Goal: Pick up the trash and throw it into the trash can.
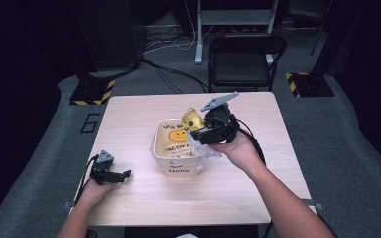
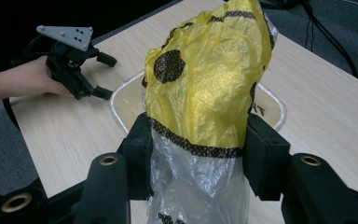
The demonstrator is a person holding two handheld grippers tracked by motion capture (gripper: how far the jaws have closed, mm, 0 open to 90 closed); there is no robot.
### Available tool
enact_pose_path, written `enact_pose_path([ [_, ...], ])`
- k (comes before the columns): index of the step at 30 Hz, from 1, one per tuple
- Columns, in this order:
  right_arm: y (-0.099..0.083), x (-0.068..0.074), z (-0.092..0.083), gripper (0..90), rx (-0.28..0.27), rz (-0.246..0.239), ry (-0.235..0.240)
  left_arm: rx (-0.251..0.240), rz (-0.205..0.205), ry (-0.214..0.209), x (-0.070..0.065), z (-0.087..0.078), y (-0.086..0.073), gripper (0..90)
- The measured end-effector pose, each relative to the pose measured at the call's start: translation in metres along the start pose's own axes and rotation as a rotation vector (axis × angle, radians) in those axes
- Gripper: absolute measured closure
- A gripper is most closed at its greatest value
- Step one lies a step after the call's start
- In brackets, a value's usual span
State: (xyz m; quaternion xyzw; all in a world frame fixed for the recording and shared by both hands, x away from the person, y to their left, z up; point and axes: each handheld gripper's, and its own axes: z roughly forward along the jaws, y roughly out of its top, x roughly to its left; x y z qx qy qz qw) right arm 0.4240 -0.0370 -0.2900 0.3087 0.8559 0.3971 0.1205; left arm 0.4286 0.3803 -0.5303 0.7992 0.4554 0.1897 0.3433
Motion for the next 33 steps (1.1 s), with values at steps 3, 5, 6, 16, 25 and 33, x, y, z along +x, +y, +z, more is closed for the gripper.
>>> enact_pose_path([
  [3,0.008,0.000,0.007,50.6,0.005,-0.013,0.002,0.000,0.000,0.000,0.000,0.000,0.000,3.3],
  [5,0.013,0.001,0.014,50.7,0.007,-0.010,0.003,0.000,-0.001,0.000,0.000,0.000,0.000,3.3],
  [6,0.016,0.001,0.017,50.7,0.013,-0.008,0.005,0.000,0.000,0.000,0.000,0.000,0.000,3.3],
  [16,0.035,-0.006,0.054,50.7,0.019,0.007,0.010,0.000,0.000,0.000,0.000,0.000,0.000,3.3],
  [25,0.040,-0.013,0.082,50.7,0.020,0.018,-0.012,-0.002,-0.004,0.000,0.000,0.000,0.000,3.3],
  [33,0.037,-0.016,0.099,50.6,0.021,0.037,-0.018,-0.002,-0.002,0.002,0.000,0.000,0.000,3.4],
])
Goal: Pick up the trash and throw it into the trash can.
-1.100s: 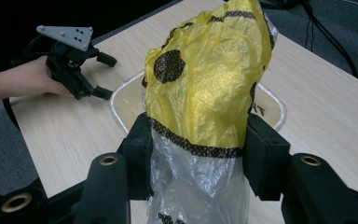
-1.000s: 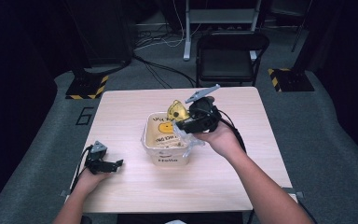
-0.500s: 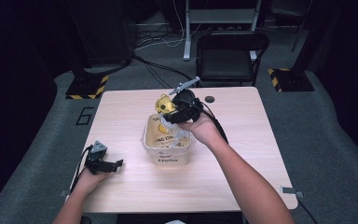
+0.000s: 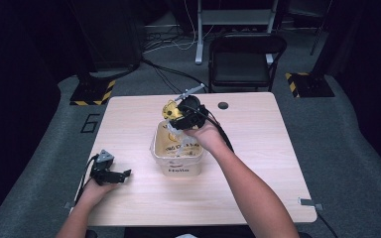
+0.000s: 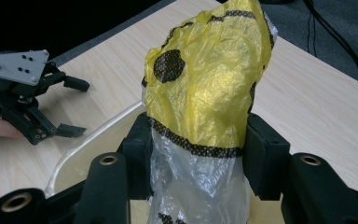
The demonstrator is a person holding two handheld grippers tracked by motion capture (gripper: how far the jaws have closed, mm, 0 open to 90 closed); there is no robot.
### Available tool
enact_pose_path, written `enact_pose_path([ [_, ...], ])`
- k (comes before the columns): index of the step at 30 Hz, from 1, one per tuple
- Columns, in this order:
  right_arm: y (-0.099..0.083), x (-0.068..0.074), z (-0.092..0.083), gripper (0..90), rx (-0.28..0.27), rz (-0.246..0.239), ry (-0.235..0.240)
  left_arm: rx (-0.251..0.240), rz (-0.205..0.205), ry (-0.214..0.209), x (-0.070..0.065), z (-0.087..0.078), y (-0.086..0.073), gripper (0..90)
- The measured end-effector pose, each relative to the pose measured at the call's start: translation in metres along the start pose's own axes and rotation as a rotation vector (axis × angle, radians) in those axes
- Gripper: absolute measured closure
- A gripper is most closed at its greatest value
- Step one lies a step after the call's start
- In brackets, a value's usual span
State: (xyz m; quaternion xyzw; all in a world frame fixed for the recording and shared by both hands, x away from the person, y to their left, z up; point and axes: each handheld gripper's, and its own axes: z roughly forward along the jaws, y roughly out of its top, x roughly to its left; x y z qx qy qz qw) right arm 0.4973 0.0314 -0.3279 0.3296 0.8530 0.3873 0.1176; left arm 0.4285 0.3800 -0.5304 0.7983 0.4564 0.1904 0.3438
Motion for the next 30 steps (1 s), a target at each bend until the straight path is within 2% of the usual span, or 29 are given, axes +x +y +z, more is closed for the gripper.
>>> enact_pose_path([
  [8,-0.010,0.003,0.010,50.1,-0.026,-0.024,0.026,0.001,0.000,-0.001,0.000,0.000,0.000,3.3],
  [9,-0.012,0.003,0.011,50.1,-0.024,-0.039,0.030,0.000,-0.002,-0.001,0.000,0.000,0.000,3.3],
  [12,-0.020,0.002,0.016,49.4,-0.002,-0.024,0.041,0.000,-0.002,-0.002,0.000,0.000,0.000,3.3],
  [13,-0.022,0.001,0.018,49.3,0.003,-0.039,0.038,0.002,0.001,-0.001,0.000,0.000,0.000,3.3],
  [15,-0.025,0.001,0.019,49.2,0.007,-0.030,0.039,0.002,0.001,-0.001,0.000,0.000,0.000,3.3],
  [20,-0.033,0.001,0.023,49.0,0.017,-0.056,0.043,0.002,0.001,-0.002,0.000,0.000,0.000,3.3],
  [23,-0.035,0.001,0.026,48.8,0.045,-0.068,0.039,0.002,0.001,-0.001,0.000,0.000,0.000,3.3],
  [30,-0.041,0.004,0.033,47.4,0.063,-0.080,0.042,0.002,0.002,-0.001,0.000,0.000,0.000,3.3],
])
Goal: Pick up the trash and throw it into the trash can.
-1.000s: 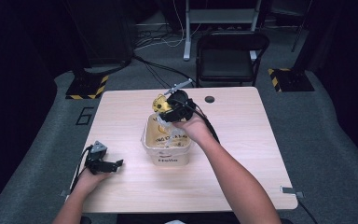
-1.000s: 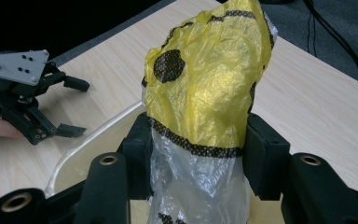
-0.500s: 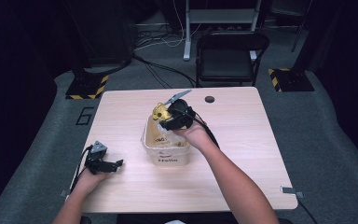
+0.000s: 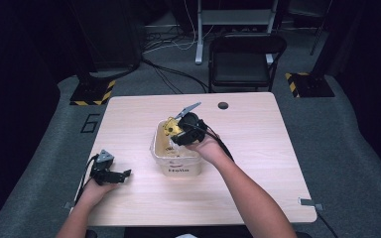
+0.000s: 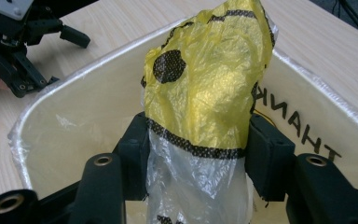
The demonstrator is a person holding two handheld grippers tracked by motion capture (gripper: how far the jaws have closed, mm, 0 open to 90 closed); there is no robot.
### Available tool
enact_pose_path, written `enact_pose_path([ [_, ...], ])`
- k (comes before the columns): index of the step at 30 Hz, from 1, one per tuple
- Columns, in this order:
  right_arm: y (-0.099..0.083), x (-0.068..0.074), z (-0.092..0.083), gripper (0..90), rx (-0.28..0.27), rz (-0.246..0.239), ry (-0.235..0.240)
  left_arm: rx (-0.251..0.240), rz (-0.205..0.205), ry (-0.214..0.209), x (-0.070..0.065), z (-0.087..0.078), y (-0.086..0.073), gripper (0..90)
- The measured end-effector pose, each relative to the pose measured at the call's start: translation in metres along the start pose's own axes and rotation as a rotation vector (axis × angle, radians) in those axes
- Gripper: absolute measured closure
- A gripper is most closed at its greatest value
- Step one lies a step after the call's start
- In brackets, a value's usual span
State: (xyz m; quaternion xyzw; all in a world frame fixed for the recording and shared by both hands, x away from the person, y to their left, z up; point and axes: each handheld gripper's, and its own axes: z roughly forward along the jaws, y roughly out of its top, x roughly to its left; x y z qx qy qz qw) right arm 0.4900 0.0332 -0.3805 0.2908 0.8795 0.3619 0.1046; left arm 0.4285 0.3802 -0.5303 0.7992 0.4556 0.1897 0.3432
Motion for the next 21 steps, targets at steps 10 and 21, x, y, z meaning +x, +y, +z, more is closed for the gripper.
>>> enact_pose_path([
  [10,-0.006,0.000,0.004,22.9,0.032,0.032,-0.029,0.000,-0.001,0.000,0.000,0.000,0.000,3.3],
  [21,-0.027,-0.015,-0.037,24.5,-0.029,0.031,-0.082,-0.002,-0.001,-0.001,0.000,0.000,0.000,3.3],
])
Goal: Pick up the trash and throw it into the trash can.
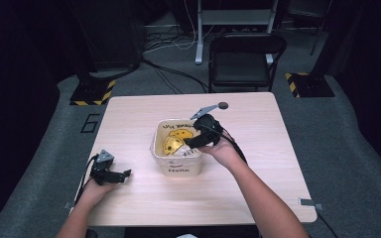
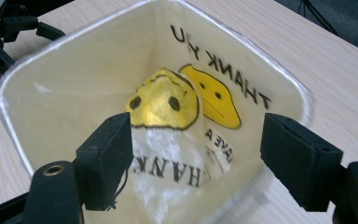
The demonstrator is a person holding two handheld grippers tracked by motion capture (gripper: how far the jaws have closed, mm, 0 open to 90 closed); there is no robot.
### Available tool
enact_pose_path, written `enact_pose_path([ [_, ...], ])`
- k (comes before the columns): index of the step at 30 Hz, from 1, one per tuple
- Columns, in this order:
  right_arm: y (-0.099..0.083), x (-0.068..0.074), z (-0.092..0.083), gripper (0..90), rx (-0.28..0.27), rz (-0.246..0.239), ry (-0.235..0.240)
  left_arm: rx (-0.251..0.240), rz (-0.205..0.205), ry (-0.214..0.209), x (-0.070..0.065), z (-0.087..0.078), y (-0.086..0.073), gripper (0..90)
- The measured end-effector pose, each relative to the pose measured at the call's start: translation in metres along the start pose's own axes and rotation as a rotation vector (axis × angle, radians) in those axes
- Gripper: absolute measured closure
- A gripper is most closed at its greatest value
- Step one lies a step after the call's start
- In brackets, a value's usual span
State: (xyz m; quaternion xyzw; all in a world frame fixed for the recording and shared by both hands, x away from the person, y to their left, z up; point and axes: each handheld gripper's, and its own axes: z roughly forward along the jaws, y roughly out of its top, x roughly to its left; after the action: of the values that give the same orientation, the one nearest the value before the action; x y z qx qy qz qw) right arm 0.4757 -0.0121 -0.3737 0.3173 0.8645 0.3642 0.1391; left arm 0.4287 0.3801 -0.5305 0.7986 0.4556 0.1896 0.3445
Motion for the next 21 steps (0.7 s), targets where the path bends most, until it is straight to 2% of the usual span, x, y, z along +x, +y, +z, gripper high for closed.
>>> enact_pose_path([
  [2,-0.002,-0.001,-0.002,24.5,-0.001,0.015,-0.004,-0.004,-0.002,0.000,0.000,0.000,0.000,3.3],
  [3,-0.009,-0.005,-0.009,24.5,-0.007,0.017,-0.020,-0.008,-0.002,0.002,0.000,0.001,0.000,3.3],
  [8,-0.022,-0.013,-0.022,24.5,-0.046,0.041,-0.043,-0.007,-0.002,0.002,0.000,0.001,0.000,3.3],
  [13,-0.034,-0.021,-0.033,24.5,-0.054,0.076,-0.064,-0.008,-0.002,0.002,0.000,0.001,0.000,3.3],
  [16,-0.043,-0.027,-0.039,24.6,-0.060,0.073,-0.090,-0.008,-0.002,0.002,0.000,0.001,0.000,3.3],
  [17,-0.045,-0.028,-0.041,24.6,-0.063,0.091,-0.096,-0.008,-0.002,0.002,0.000,0.001,0.000,3.3],
  [21,-0.055,-0.034,-0.046,25.0,-0.064,0.104,-0.126,-0.008,-0.002,0.002,0.000,0.001,0.000,3.3],
])
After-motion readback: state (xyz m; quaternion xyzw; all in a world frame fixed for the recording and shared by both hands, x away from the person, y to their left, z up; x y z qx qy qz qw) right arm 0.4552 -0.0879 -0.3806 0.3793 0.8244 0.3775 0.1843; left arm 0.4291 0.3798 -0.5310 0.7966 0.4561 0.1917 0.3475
